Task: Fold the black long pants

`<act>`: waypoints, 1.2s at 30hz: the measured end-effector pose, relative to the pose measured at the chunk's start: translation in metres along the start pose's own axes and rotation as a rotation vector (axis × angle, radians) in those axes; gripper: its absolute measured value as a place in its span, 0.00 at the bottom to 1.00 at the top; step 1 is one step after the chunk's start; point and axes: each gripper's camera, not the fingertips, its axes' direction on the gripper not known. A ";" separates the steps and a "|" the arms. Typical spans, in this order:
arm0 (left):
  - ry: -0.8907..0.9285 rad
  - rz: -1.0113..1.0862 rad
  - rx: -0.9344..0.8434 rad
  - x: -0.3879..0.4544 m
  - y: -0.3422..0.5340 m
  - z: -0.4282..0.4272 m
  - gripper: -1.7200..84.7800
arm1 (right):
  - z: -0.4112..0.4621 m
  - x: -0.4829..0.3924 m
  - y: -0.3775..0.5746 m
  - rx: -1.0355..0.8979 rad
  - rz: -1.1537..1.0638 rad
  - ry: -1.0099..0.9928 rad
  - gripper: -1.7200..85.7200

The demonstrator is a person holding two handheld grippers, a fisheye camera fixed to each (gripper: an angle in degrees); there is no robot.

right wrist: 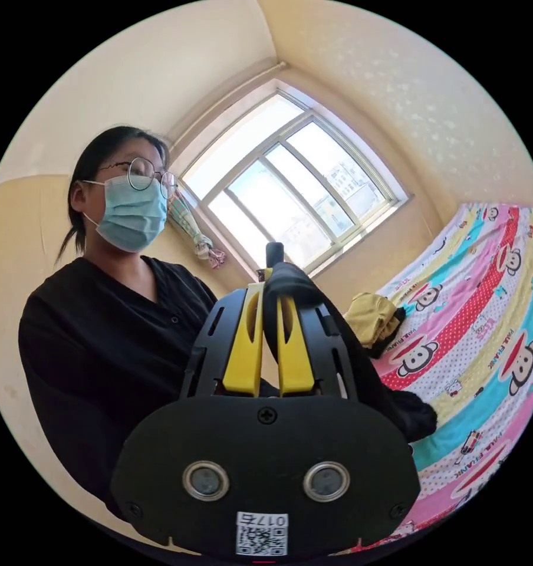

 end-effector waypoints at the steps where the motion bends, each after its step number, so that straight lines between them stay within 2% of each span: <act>1: -0.041 -0.004 0.016 0.004 -0.021 0.001 0.07 | -0.007 -0.008 -0.019 0.000 -0.026 0.036 0.02; 3: -0.129 -0.020 0.019 -0.003 -0.045 0.005 0.07 | -0.016 -0.003 -0.042 -0.014 -0.009 0.108 0.02; 7: -0.225 -0.158 -0.041 -0.081 -0.070 0.029 0.07 | -0.026 0.061 -0.062 -0.093 0.074 0.270 0.02; 11: -0.304 -0.331 -0.079 -0.180 -0.057 0.055 0.07 | -0.025 0.169 -0.047 -0.148 0.258 0.306 0.02; 15: -0.385 -0.373 -0.115 -0.233 -0.024 0.077 0.07 | -0.016 0.222 -0.018 -0.167 0.331 0.353 0.02; 18: -0.468 -0.457 -0.211 -0.263 0.036 0.107 0.07 | 0.011 0.237 0.033 -0.306 0.344 0.460 0.02; 21: -0.467 -0.544 -0.279 -0.273 0.115 0.136 0.08 | 0.026 0.240 0.114 -0.367 0.411 0.440 0.03; 25: -0.442 -0.806 -0.374 -0.274 0.231 0.168 0.10 | 0.027 0.239 0.242 -0.379 0.702 0.348 0.07; 28: -0.434 -0.979 -0.438 -0.277 0.283 0.168 0.19 | 0.021 0.235 0.311 -0.454 0.916 0.358 0.15; 30: -0.435 -1.013 -0.341 -0.280 0.292 0.153 0.21 | 0.006 0.232 0.332 -0.413 0.999 0.403 0.21; 32: -0.437 -1.012 -0.217 -0.297 0.290 0.136 0.21 | -0.016 0.242 0.343 -0.253 1.082 0.405 0.25; 34: -0.421 -1.015 -0.175 -0.322 0.286 0.134 0.22 | -0.020 0.259 0.347 -0.145 1.107 0.375 0.28; 36: -0.398 -1.021 -0.182 -0.351 0.283 0.142 0.24 | -0.011 0.282 0.350 -0.120 1.116 0.339 0.29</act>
